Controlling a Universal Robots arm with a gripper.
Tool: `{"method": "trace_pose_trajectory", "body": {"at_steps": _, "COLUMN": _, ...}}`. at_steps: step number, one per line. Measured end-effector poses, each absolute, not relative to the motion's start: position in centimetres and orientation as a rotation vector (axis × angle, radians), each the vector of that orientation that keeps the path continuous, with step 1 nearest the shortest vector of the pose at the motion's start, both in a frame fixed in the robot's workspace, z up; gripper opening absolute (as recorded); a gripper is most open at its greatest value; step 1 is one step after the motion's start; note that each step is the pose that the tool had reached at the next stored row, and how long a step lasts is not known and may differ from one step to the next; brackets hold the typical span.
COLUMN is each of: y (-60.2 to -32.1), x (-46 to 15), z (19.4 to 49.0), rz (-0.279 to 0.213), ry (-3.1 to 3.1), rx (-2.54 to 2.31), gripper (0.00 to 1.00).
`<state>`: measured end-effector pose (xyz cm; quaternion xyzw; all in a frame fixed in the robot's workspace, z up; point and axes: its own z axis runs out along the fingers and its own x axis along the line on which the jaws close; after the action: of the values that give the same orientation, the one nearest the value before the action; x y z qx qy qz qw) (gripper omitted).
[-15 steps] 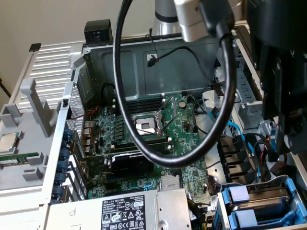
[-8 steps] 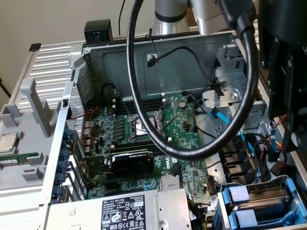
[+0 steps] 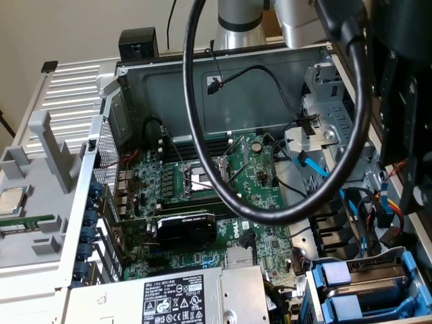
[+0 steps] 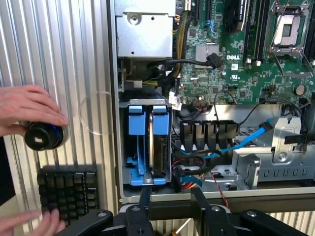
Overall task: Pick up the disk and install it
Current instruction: 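Insert the first disk wire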
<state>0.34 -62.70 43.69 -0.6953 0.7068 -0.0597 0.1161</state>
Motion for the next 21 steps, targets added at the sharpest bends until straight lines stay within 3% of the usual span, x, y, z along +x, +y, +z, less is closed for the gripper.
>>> {"method": "trace_pose_trajectory", "body": {"at_steps": 21, "y": -62.1, "x": 1.7, "z": 43.6, "rz": -0.169, "ry": 2.075, "rx": -2.041, "gripper": 0.45}}
